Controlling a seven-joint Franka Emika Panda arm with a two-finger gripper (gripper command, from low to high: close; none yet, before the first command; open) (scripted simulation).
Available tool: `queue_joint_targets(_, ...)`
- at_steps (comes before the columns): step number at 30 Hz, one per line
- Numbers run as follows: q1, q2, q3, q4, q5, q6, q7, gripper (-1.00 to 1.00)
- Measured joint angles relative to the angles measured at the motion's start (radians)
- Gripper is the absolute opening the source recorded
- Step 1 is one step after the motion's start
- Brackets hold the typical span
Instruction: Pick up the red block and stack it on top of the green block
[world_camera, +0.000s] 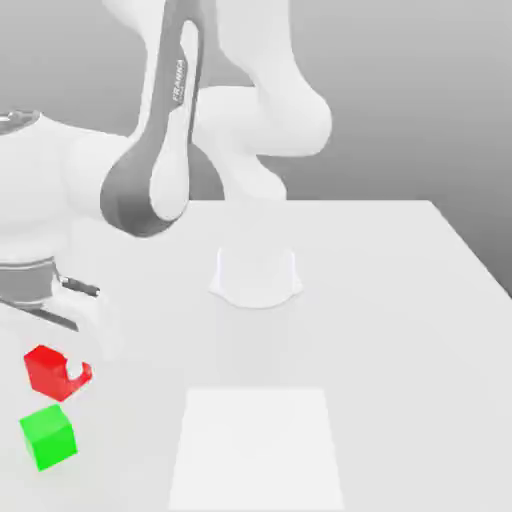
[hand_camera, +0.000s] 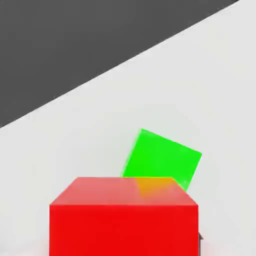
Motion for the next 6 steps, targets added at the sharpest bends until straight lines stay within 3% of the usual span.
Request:
queue_joint_targets(2, -0.018, 0.069, 0.021, 0.01, 0.04, 0.057, -0.022, -1.0)
queue_joint_targets(3, -0.028, 0.103, 0.033, 0.013, 0.059, 0.086, -0.034, 1.0)
queue_joint_targets(6, -0.028, 0.103, 0.033, 0.013, 0.059, 0.086, -0.034, 1.0)
